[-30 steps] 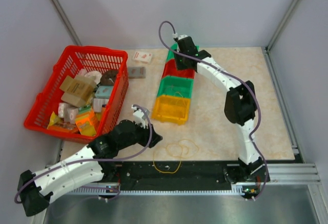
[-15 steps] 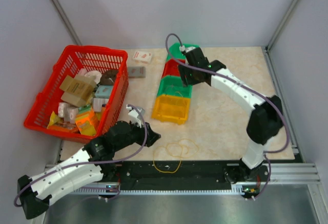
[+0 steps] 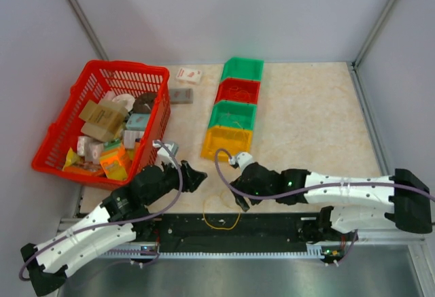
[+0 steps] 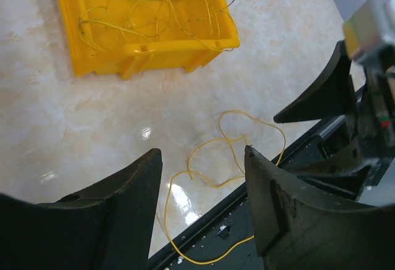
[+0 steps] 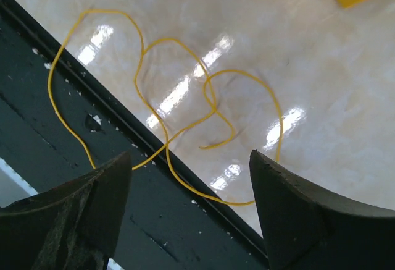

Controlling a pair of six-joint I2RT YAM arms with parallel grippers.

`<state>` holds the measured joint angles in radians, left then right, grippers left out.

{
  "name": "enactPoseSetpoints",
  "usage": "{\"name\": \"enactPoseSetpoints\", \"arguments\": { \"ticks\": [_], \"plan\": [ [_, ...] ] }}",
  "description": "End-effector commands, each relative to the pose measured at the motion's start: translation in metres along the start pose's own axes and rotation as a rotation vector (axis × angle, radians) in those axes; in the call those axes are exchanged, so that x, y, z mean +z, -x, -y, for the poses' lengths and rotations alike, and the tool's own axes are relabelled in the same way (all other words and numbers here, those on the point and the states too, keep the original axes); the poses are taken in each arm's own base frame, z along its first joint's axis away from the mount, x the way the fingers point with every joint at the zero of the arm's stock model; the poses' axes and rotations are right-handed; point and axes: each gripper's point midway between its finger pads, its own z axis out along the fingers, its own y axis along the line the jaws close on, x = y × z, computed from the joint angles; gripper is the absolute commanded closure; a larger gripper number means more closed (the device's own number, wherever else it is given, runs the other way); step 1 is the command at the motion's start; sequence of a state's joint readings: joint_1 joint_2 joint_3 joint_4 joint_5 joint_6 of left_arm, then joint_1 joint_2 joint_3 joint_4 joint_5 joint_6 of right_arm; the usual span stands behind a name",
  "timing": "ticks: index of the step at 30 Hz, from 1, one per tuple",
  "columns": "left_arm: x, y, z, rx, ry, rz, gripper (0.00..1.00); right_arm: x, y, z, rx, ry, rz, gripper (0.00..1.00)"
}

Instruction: Untangle the cables

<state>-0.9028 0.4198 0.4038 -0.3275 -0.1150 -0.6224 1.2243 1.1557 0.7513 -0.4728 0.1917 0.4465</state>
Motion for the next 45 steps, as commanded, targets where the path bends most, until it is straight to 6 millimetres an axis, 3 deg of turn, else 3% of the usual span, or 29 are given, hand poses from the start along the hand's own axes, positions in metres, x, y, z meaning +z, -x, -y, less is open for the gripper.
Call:
{"name": "enactPoseSetpoints", "arguments": {
  "ticks": [1,5,11,22,30,32,36,40,45],
  "plan": [
    [0.003,-0.004,-0.007,-0.059,0.025,0.011,0.4,0.019,0.006,-0.028,0.086,0.002,0.064,0.23],
    [0.004,-0.013,-0.005,-0.095,0.013,-0.018,0.4,0.035,0.003,-0.04,0.046,-0.04,0.037,0.21],
    [0.001,-0.014,-0.004,-0.109,0.002,-0.022,0.41,0.049,-0.019,-0.027,0.009,-0.145,-0.057,0.21],
    [0.009,-0.022,-0.004,-0.112,0.003,-0.055,0.4,0.055,-0.054,-0.017,0.042,-0.148,-0.123,0.42],
    [0.01,-0.021,-0.002,-0.107,0.003,-0.059,0.41,0.06,-0.062,-0.01,0.037,-0.176,-0.139,0.44],
    [0.011,-0.021,-0.003,-0.109,0.006,-0.058,0.41,0.061,-0.061,-0.011,0.036,-0.174,-0.134,0.52],
    [0.011,-0.02,-0.003,-0.107,0.006,-0.058,0.41,0.06,-0.055,-0.012,0.037,-0.173,-0.112,0.82],
    [0.011,-0.022,-0.004,-0.105,0.012,-0.061,0.41,0.051,-0.034,-0.013,0.036,-0.167,-0.04,1.0],
    [0.012,-0.021,-0.004,-0.1,0.011,-0.06,0.41,0.022,0.014,-0.014,0.034,-0.162,0.124,1.0]
  ]
}}
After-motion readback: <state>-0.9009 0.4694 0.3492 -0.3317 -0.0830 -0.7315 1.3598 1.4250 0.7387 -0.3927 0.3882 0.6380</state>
